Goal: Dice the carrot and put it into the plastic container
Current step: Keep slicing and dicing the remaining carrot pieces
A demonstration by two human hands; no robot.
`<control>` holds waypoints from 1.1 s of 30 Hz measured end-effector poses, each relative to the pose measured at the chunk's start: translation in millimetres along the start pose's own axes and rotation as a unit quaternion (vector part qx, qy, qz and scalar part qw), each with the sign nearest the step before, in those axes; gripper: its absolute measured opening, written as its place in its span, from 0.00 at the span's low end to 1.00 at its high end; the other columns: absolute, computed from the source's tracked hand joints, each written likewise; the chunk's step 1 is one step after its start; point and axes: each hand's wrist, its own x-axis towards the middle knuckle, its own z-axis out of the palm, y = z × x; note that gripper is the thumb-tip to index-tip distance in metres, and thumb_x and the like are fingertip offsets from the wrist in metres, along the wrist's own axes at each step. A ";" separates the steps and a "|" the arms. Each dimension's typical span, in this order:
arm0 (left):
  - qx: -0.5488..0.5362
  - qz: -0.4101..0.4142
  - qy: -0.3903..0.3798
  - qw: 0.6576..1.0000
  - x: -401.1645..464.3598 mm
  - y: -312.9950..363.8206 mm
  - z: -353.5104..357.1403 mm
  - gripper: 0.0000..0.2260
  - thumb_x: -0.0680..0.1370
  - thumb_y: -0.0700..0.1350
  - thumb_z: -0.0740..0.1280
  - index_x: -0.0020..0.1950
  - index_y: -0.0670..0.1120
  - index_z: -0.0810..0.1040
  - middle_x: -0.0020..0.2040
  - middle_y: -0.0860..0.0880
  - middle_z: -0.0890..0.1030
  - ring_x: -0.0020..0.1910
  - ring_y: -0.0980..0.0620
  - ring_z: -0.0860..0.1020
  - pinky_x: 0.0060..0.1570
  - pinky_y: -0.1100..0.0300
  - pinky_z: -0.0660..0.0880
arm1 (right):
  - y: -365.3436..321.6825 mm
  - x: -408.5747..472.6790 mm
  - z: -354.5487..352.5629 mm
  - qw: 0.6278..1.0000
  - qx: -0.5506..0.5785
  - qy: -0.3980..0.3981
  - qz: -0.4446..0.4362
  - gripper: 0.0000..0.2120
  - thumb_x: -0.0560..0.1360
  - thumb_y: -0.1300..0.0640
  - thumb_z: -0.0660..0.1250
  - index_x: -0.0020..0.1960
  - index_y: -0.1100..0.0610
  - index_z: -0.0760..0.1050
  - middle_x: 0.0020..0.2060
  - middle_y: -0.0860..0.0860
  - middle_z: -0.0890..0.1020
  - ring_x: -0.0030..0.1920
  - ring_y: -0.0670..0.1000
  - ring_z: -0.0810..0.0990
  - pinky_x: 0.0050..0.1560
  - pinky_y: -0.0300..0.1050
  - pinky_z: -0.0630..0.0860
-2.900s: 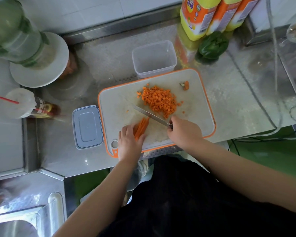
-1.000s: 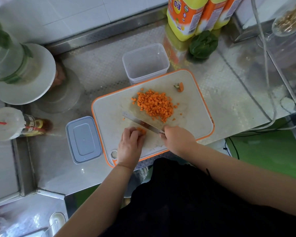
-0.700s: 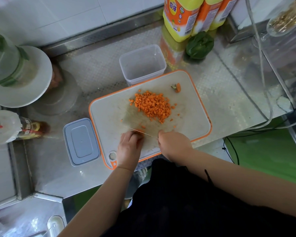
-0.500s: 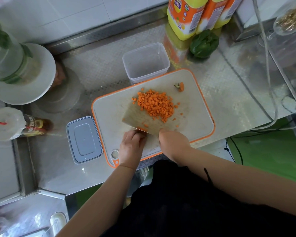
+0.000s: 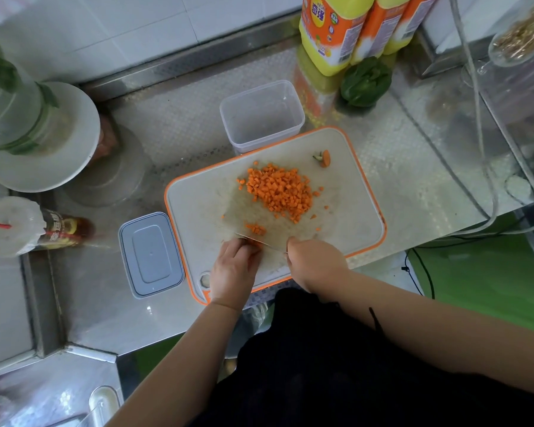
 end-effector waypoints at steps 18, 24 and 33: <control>0.026 0.046 0.016 0.998 -6.8 0.1 -6.7 0.05 0.76 0.42 0.69 0.45 0.41 0.81 0.46 0.46 0.79 0.46 0.44 0.76 0.41 0.54 0.76 | -3.9 -7.1 -4.4 1.000 0.020 -0.021 -0.014 0.04 0.80 0.58 0.57 0.49 0.58 0.67 0.32 0.51 0.69 0.35 0.58 0.73 0.31 0.47 0.64; 0.003 0.021 0.024 0.999 -6.2 -2.4 -3.1 0.10 0.77 0.46 0.66 0.44 0.42 0.84 0.42 0.48 0.81 0.44 0.49 0.76 0.37 0.56 0.76 | -10.5 -1.3 0.6 0.999 -0.010 -0.037 0.014 0.07 0.75 0.69 0.59 0.50 0.60 0.67 0.30 0.51 0.67 0.33 0.56 0.71 0.31 0.46 0.67; 0.018 0.039 0.034 0.998 -9.8 -3.5 -4.9 0.05 0.76 0.41 0.70 0.44 0.42 0.83 0.44 0.46 0.80 0.43 0.45 0.77 0.43 0.55 0.75 | -1.7 7.8 -7.6 0.996 0.084 -0.038 0.014 0.10 0.81 0.52 0.56 0.44 0.56 0.67 0.32 0.49 0.70 0.37 0.55 0.73 0.36 0.46 0.68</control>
